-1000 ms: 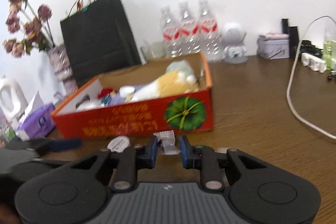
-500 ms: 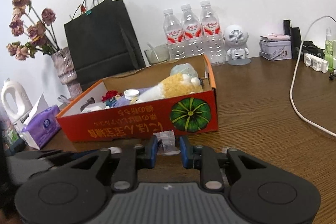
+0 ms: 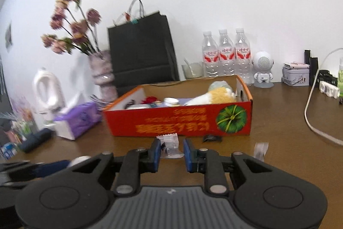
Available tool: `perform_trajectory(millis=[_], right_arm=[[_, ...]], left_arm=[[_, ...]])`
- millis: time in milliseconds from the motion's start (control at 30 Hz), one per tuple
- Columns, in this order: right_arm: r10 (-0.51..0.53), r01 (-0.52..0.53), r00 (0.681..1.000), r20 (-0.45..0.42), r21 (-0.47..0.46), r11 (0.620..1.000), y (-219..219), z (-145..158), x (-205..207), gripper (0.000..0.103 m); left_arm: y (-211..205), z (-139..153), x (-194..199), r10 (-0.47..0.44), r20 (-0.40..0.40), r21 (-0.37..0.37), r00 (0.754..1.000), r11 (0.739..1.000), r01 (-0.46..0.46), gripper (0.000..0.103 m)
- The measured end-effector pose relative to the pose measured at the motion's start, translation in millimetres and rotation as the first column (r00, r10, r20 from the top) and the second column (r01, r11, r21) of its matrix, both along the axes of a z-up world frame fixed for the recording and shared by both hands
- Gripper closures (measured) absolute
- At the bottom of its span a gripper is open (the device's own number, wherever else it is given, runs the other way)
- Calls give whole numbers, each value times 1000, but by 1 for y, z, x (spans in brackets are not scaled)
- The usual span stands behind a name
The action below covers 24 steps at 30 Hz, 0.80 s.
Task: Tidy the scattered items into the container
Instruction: 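Carry tin and clear packet into the box and open both tools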
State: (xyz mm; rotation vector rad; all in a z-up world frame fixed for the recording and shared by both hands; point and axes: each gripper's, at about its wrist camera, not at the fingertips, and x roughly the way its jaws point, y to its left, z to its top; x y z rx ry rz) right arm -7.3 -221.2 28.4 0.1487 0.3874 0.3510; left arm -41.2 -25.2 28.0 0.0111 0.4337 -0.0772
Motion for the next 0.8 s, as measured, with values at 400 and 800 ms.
perform_trajectory(millis=[400,800], right_arm=[[-33,31,993,116,15,999,-20,3,-75,81],[-37,31,994,105,55,998,-33,10,-51,81]], left_arm=[[2,19,-62,-43,102,-19,994,999,45,62],[13,29,-21,-70,121,-52,990,996,77,62]])
